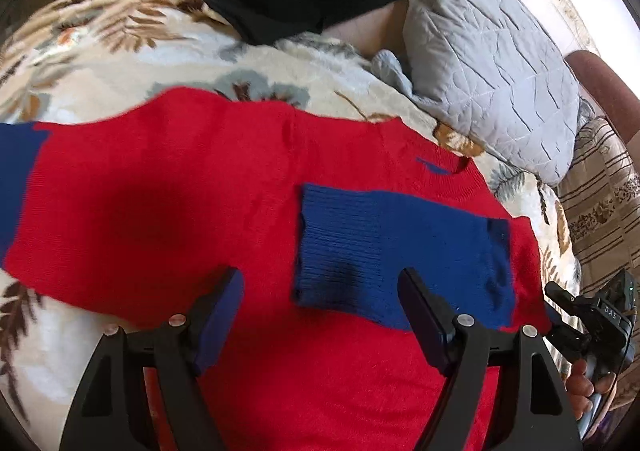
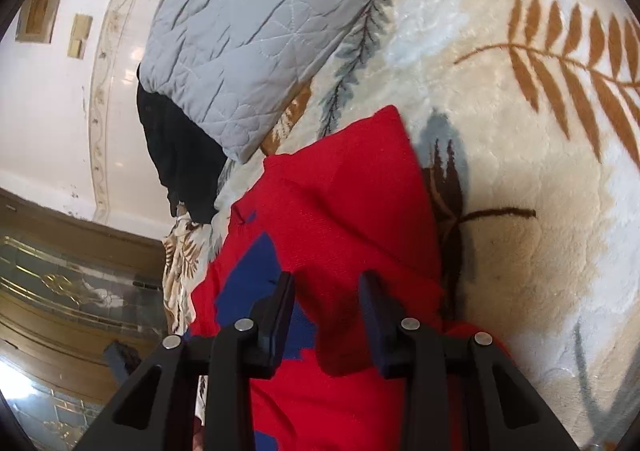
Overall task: Fold small clothes
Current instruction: 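Fold the held blue sleeve across the red chest and open the right tool, then move the left tool to the other blue sleeve cuff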
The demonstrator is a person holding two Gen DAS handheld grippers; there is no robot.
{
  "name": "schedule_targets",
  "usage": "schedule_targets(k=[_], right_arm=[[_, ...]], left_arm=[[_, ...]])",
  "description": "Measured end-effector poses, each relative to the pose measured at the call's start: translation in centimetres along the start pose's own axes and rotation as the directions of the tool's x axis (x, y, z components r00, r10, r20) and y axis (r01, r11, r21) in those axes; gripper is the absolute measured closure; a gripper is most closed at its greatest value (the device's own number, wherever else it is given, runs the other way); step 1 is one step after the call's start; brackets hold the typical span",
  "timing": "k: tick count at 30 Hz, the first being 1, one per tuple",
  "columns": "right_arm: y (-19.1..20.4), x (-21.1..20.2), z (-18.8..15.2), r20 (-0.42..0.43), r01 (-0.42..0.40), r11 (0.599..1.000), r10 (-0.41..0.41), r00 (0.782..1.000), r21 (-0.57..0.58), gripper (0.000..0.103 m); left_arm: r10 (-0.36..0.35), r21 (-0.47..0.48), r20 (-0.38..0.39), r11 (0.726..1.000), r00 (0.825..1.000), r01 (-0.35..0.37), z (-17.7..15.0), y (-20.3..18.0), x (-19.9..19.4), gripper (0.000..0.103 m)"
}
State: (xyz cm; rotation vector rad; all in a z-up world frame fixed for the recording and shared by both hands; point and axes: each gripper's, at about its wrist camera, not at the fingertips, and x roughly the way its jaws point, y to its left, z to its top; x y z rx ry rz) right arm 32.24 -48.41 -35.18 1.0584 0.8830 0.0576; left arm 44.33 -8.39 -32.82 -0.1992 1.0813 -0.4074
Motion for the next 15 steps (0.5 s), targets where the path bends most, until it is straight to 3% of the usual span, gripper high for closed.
schedule_targets(k=[1, 5, 6, 8, 15], right_arm=[[-0.1, -0.2, -0.1, -0.001, -0.004, 1.0, 0.004, 1.0, 0.001, 0.066], [-0.8, 0.1, -0.2, -0.008, -0.02, 1.0, 0.02, 1.0, 0.014, 0.066], [-0.9, 0.1, -0.2, -0.007, -0.02, 1.0, 0.02, 1.0, 0.01, 0.066], [-0.9, -0.4, -0.4, -0.005, -0.017, 1.0, 0.017, 1.0, 0.0, 0.066], [0.8, -2.6, -0.3, 0.084, -0.069, 0.996, 0.074, 0.994, -0.062, 0.064]], left_arm=[[-0.011, 0.007, -0.009, 1.0, 1.0, 0.011, 0.0, -0.2, 0.4, 0.024], [-0.015, 0.063, -0.017, 0.998, 1.0, 0.016, -0.1, -1.3, 1.0, 0.052], [-0.022, 0.074, -0.014, 0.997, 1.0, 0.023, -0.1, -1.4, 1.0, 0.067], [-0.084, 0.068, -0.021, 0.994, 0.996, 0.085, 0.0, -1.3, 1.3, 0.087], [-0.081, 0.051, -0.014, 0.995, 0.997, 0.082, 0.1, -1.5, 1.2, 0.086]])
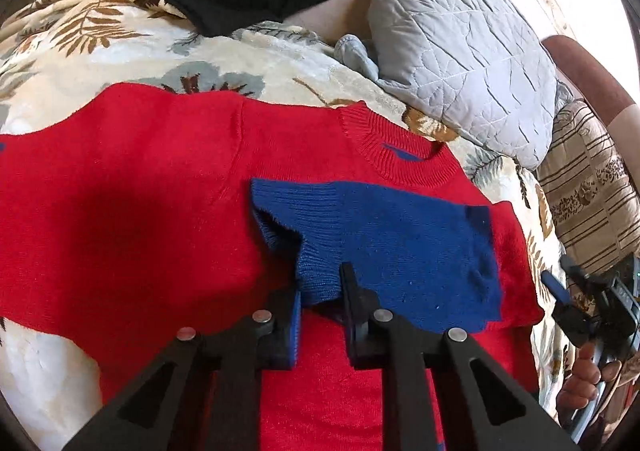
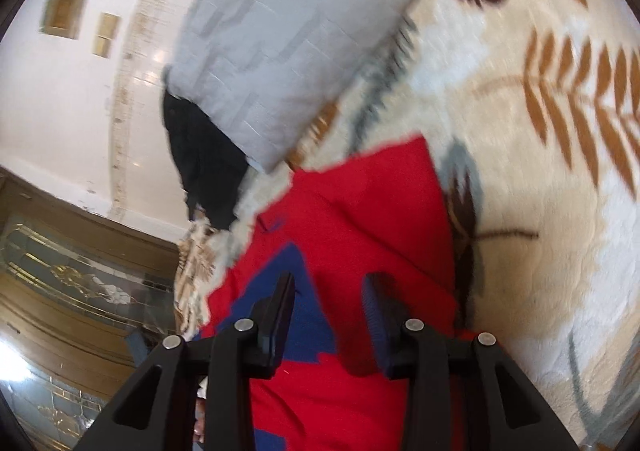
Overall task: Fold small clothes
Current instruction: 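Move the left tool to the other blue sleeve cuff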
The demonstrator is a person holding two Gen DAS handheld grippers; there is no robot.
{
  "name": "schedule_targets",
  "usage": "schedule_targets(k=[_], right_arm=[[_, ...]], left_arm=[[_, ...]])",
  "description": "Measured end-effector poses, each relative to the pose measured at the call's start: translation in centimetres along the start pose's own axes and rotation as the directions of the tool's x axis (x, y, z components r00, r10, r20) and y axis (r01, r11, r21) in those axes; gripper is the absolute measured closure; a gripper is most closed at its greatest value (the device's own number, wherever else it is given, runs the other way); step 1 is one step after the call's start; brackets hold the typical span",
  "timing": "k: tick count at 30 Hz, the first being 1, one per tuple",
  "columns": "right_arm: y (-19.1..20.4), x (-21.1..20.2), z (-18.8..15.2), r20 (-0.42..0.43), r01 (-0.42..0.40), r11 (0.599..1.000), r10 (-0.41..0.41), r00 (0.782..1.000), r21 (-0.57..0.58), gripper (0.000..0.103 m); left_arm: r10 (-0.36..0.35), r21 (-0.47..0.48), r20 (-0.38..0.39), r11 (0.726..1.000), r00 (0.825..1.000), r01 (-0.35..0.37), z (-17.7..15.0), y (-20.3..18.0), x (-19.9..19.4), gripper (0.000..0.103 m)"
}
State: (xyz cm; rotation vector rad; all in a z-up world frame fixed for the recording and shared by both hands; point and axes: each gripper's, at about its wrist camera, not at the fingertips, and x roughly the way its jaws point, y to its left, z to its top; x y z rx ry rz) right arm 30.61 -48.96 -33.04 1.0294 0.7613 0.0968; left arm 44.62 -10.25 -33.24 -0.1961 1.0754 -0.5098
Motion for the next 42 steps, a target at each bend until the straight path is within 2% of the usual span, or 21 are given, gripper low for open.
schedule_targets(k=[2, 3, 6, 11, 15, 17, 19, 22, 23, 24, 25, 26, 28, 30, 32, 33, 34, 36, 38, 40, 42], right_arm=[[0.0, -1.0, 0.3, 0.051, -0.017, 1.0, 0.017, 0.999, 0.006, 0.064], [-0.2, -1.2, 0.5, 0.061, -0.016, 1.0, 0.015, 0.998, 0.011, 0.064], [-0.8, -0.8, 0.5, 0.049, 0.014, 1.0, -0.016, 0.999, 0.026, 0.064], [-0.3, 0.3, 0.7, 0.025, 0.006, 1.0, -0.006, 1.0, 0.01, 0.064], [0.1, 1.5, 0.2, -0.001, 0.008, 1.0, -0.008, 1.0, 0.001, 0.064], [0.1, 2.9, -0.2, -0.073, 0.04, 0.999, -0.04, 0.997, -0.004, 0.064], [-0.4, 4.6, -0.8, -0.143, 0.104, 0.995, -0.105, 0.984, -0.014, 0.065], [0.3, 4.0, -0.7, -0.118, 0.087, 0.996, -0.09, 0.989, -0.025, 0.064], [0.7, 3.5, -0.6, -0.104, 0.057, 0.998, -0.06, 0.993, -0.026, 0.064], [1.1, 3.0, -0.5, -0.09, 0.038, 0.999, -0.041, 0.995, -0.032, 0.064], [1.6, 2.5, -0.4, -0.066, 0.021, 0.999, -0.024, 0.998, -0.049, 0.063], [2.5, 1.6, -0.5, -0.028, 0.003, 0.996, -0.006, 1.0, -0.084, 0.054], [3.7, 0.4, -0.9, 0.034, 0.007, 0.993, -0.002, 0.999, -0.122, 0.026], [4.6, -0.5, -1.7, 0.073, -0.007, 0.989, 0.018, 0.997, -0.149, 0.026], [5.8, -0.6, -2.2, 0.061, -0.011, 0.983, 0.022, 0.998, -0.181, 0.026], [6.2, -0.4, -2.5, 0.057, -0.008, 0.981, 0.019, 0.998, -0.192, 0.026], [6.6, -0.3, -2.8, 0.049, -0.011, 0.979, 0.022, 0.999, -0.205, 0.026], [7.0, 0.1, -3.3, 0.032, -0.018, 0.975, 0.025, 0.999, -0.221, 0.026], [6.9, 0.5, -3.4, 0.019, -0.021, 0.973, 0.026, 0.999, -0.23, 0.026], [6.9, 0.9, -3.6, 0.016, -0.022, 0.971, 0.026, 1.0, -0.24, 0.026], [6.8, 1.3, -3.6, 0.007, -0.022, 0.969, 0.025, 1.0, -0.247, 0.027]], left_arm=[[-0.003, -0.008, 0.017, 1.0, 1.0, 0.003, 0.0, 0.0, -0.1, 0.086], [-0.006, -0.016, 0.025, 1.0, 1.0, 0.006, 0.0, 0.1, -0.2, 0.09], [-0.024, -0.015, 0.071, 1.0, 0.997, 0.026, 0.2, -0.2, -1.4, 0.094], [0.056, 0.06, 0.137, 0.996, 0.989, -0.065, 0.2, -0.7, -5.1, 0.095], [0.157, 0.067, 0.112, 0.984, 0.981, -0.165, -0.1, 0.9, -5.4, 0.095], [0.175, 0.06, 0.061, 0.982, 0.983, -0.178, -0.3, 1.8, -4.7, 0.092], [0.174, 0.036, 0.014, 0.984, 0.985, -0.174, -0.7, 2.7, -4.4, 0.091], [0.168, 0.026, 0.039, 0.985, 0.985, -0.169, -1.1, 3.4, -6.3, 0.079], [0.184, 0.028, 0.08, 0.982, 0.98, -0.186, -1.2, 3.6, -7.6, 0.069], [0.202, 0.022, 0.11, 0.978, 0.973, -0.206, -1.2, 3.9, -8.7, 0.051], [0.236, -0.006, 0.157, 0.971, 0.959, -0.238, -1.3, 4.8, -10.4, 0.042], [0.272, -0.056, 0.206, 0.962, 0.94, -0.267, -1.4, 6.2, -12.3, 0.032], [0.331, -0.173, 0.253, 0.94, 0.909, -0.294, -1.5, 9.2, -15.1, 0.029], [0.394, -0.316, 0.259, 0.897, 0.882, -0.308, -1.8, 13.8, -17.6, 0.028], [0.436, -0.427, 0.238, 0.849, 0.868, -0.31, -2.3, 18.0, -18.8, 0.028], [0.445, -0.49, 0.219, 0.82, 0.868, -0.296, -2.5, 20.4, -19.2, 0.028], [0.433, -0.545, 0.211, 0.796, 0.876, -0.263, -2.6, 22.5, -19.5, 0.028], [0.381, -0.609, 0.235, 0.775, 0.894, -0.17, -2.9, 25.4, -19.9, 0.028], [0.343, -0.662, 0.256, 0.743, 0.904, -0.095, -2.9, 28.2, -19.9, 0.028], [0.293, -0.682, 0.291, 0.731, 0.911, -0.017, -2.7, 29.9, -19.8, 0.028], [0.256, -0.68, 0.316, 0.732, 0.913, 0.031, -2.1, 30.7, -19.5, 0.028]])
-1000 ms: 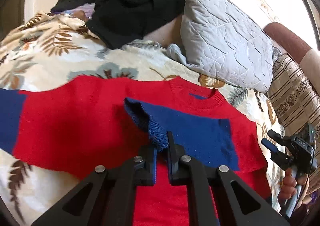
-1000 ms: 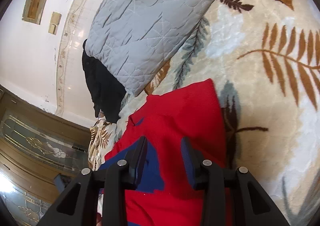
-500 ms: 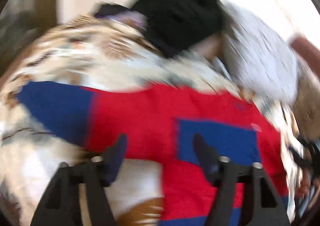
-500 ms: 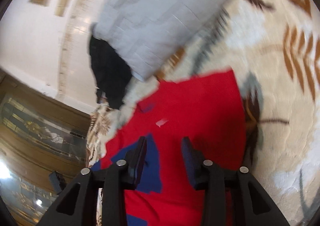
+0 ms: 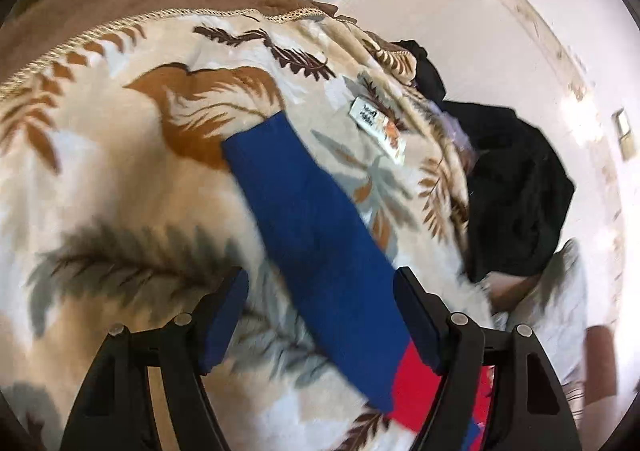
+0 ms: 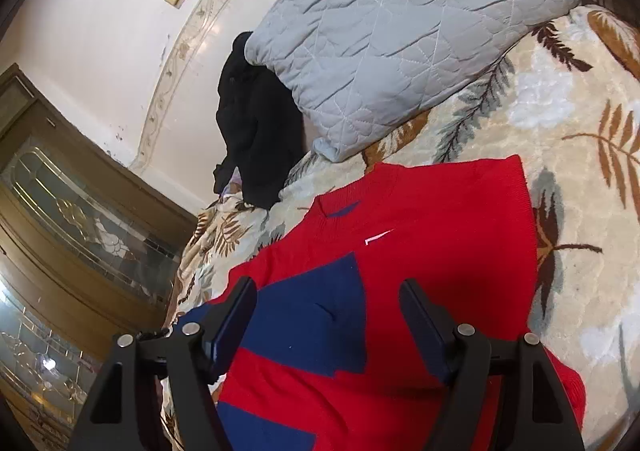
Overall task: Fold small clothes
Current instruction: 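Move the left tool to the other blue sleeve cuff, then grasp the other blue sleeve cuff with the left tool, then fold the held sleeve across the chest and open the left tool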
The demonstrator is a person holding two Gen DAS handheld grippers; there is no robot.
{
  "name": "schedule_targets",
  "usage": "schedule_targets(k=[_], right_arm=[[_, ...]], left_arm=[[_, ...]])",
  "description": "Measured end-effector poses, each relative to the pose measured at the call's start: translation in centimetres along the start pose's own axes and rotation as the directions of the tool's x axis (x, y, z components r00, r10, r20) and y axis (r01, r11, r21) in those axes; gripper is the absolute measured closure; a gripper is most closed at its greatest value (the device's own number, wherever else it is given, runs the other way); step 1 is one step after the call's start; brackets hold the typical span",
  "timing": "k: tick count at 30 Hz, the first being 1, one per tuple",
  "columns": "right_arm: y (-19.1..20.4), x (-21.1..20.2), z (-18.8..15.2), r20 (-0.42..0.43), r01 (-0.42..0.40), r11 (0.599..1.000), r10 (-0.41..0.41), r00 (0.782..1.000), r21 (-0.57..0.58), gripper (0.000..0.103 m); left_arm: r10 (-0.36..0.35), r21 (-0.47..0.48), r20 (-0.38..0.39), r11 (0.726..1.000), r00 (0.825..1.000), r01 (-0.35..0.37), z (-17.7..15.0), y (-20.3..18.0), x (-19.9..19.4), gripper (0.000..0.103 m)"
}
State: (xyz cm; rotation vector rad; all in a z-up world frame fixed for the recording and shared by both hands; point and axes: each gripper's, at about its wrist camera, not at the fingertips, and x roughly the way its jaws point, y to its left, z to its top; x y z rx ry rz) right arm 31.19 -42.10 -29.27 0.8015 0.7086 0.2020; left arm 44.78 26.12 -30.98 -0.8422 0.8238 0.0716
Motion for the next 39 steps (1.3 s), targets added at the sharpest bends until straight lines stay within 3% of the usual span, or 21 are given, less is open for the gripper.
schedule_targets(k=[5, 8, 12, 16, 17, 18, 19, 20, 23, 25, 27, 31, 34, 39], right_arm=[[-0.6, 0.9, 0.1, -0.011, 0.012, 1.0, -0.012, 1.0, 0.009, 0.029], [-0.9, 1.2, 0.3, -0.013, 0.008, 1.0, -0.008, 1.0, 0.014, 0.031], [-1.0, 1.6, 0.3, -0.02, 0.012, 1.0, -0.012, 1.0, 0.01, 0.033], [-1.1, 2.0, 0.1, -0.038, 0.023, 1.0, -0.023, 0.999, 0.004, 0.039], [-1.1, 2.0, 0.1, -0.037, 0.03, 1.0, -0.03, 0.999, -0.005, 0.046], [-1.0, 1.9, 0.1, -0.034, 0.036, 0.999, -0.037, 0.999, -0.013, 0.052], [-1.0, 1.9, 0.1, -0.031, 0.041, 0.999, -0.041, 0.999, -0.019, 0.067], [-1.0, 1.8, 0.2, -0.027, 0.052, 0.998, -0.053, 0.998, -0.027, 0.068], [-1.1, 1.2, 0.4, -0.003, 0.063, 0.998, -0.063, 0.998, -0.024, 0.071], [-0.9, 0.6, 0.8, 0.011, 0.058, 0.998, -0.058, 0.998, -0.028, 0.071], [-0.6, -0.4, 1.0, 0.038, 0.048, 0.998, -0.047, 0.998, -0.036, 0.071], [-0.5, -2.2, 1.5, 0.077, 0.049, 0.998, -0.046, 0.996, -0.035, 0.071], [-1.0, -3.2, 1.8, 0.092, 0.049, 0.999, -0.048, 0.995, -0.011, 0.071], [-2.6, -4.3, 2.3, 0.095, 0.04, 0.999, -0.043, 0.995, 0.032, 0.071]], left_arm=[[-0.034, -0.029, -0.029, 0.999, 0.999, 0.033, 1.0, 0.4, 1.4, 0.029], [-0.066, -0.04, -0.036, 0.997, 0.997, 0.064, 1.0, 0.4, 1.8, 0.035], [-0.016, -0.013, -0.027, 1.0, 1.0, 0.016, 1.4, 0.0, 3.0, 0.035], [-0.034, -0.041, -0.004, 0.999, 0.999, 0.033, 2.2, 0.7, 4.0, 0.035], [-0.032, -0.04, 0.002, 0.999, 0.999, 0.032, 2.3, 0.6, 3.9, 0.043], [-0.025, -0.038, 0.008, 0.999, 1.0, 0.026, 2.3, 0.6, 3.9, 0.063], [-0.014, -0.029, 0.005, 0.999, 1.0, 0.014, 2.2, 0.3, 4.1, 0.075], [0.001, -0.011, 0.004, 1.0, 1.0, -0.001, 2.1, 0.0, 4.1, 0.093], [0.05, 0.103, 0.049, 0.993, 0.998, -0.055, 1.3, -2.7, 3.3, 0.094], [0.023, 0.21, 0.082, 0.977, 0.996, -0.04, 0.3, -6.1, 1.9, 0.095], [-0.016, 0.286, 0.087, 0.958, 0.996, -0.01, -1.0, -9.0, 0.8, 0.095], [-0.11, 0.466, 0.013, 0.88, 0.994, 0.091, -7.0, -17.4, -0.5, 0.095], [-0.155, 0.594, -0.102, 0.783, 0.983, 0.185, -14.1, -23.8, 0.1, 0.095], [-0.151, 0.688, -0.298, 0.65, 0.943, 0.321, -25.2, -30.2, 2.9, 0.095]])
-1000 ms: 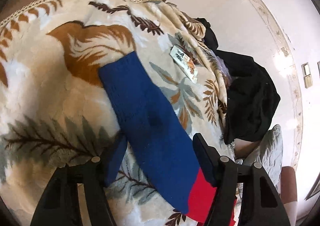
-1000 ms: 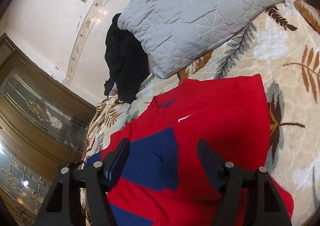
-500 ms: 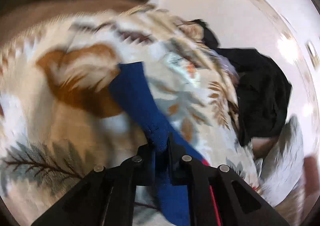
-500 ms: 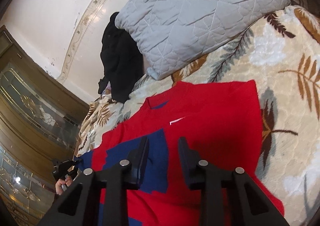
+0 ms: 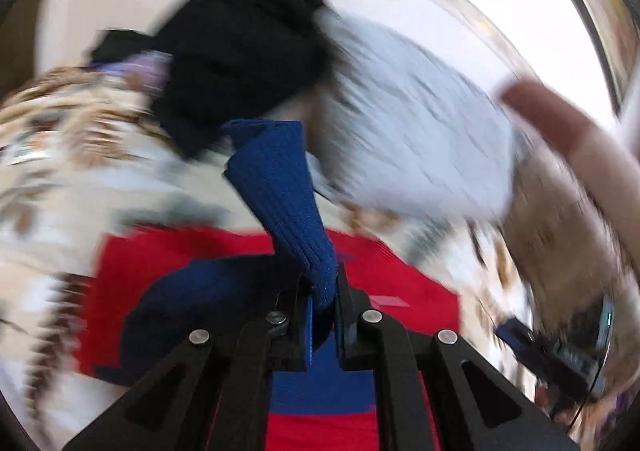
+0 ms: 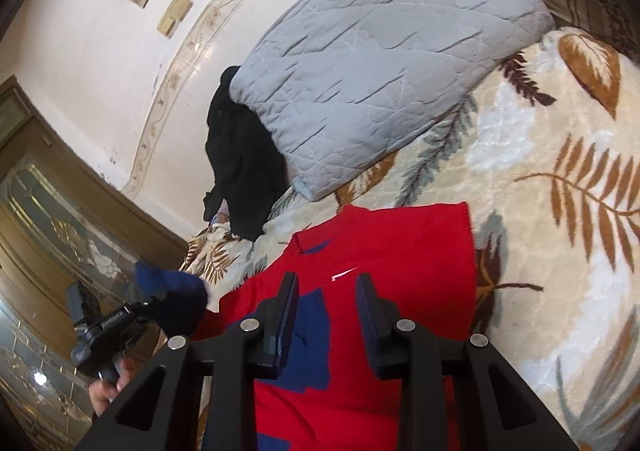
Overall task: Fold small clothes
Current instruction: 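Fold the held sleeve across the chest and open the left tool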
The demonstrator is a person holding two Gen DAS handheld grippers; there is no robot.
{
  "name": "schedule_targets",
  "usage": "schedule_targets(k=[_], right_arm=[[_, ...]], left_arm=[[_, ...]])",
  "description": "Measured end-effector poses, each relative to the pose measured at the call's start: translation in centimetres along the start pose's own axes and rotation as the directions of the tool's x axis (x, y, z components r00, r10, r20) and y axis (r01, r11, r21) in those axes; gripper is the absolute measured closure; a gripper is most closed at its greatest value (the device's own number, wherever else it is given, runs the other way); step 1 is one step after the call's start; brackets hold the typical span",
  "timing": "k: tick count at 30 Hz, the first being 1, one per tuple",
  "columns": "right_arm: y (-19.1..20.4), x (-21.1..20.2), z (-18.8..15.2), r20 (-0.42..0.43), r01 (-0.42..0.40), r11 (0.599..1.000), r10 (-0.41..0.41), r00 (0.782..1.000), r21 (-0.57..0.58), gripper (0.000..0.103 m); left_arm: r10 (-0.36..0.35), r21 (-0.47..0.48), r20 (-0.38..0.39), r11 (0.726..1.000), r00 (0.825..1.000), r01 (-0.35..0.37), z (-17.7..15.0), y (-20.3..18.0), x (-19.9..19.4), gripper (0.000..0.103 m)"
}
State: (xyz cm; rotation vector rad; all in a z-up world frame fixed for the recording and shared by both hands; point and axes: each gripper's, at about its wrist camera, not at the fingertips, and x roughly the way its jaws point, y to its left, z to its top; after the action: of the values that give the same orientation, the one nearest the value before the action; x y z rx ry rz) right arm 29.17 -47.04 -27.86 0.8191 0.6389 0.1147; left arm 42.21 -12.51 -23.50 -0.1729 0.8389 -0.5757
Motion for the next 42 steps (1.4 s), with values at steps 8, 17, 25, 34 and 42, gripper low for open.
schedule_targets(k=[8, 17, 25, 34, 42], right_arm=[[-2.7, 1.5, 0.3, -0.102, -0.04, 0.988, 0.056, 0.993, 0.15, 0.066], [-2.0, 6.0, -0.7, -0.193, -0.004, 0.991, 0.03, 0.981, 0.135, 0.031], [-1.3, 11.2, -2.1, -0.25, 0.085, 0.995, -0.071, 0.965, 0.044, 0.052], [4.3, 9.8, -2.3, -0.114, 0.116, 0.973, -0.14, 0.984, -0.198, 0.094], [-0.7, 6.1, 1.3, -0.048, 0.234, 0.972, -0.235, 0.971, -0.025, 0.094]], left_arm=[[-0.024, 0.114, -0.135, 0.993, 0.991, 0.039, -3.0, -4.1, 1.5, 0.052], [0.238, -0.072, -0.064, 0.967, 0.969, -0.242, -2.4, 7.0, -2.4, 0.041], [0.371, -0.081, -0.11, 0.922, 0.922, -0.38, -3.5, 11.9, -1.6, 0.041], [0.363, -0.102, -0.099, 0.922, 0.926, -0.372, -3.0, 12.2, -1.5, 0.041], [0.323, 0.016, -0.157, 0.946, 0.933, -0.325, -3.7, 8.8, 2.3, 0.041]])
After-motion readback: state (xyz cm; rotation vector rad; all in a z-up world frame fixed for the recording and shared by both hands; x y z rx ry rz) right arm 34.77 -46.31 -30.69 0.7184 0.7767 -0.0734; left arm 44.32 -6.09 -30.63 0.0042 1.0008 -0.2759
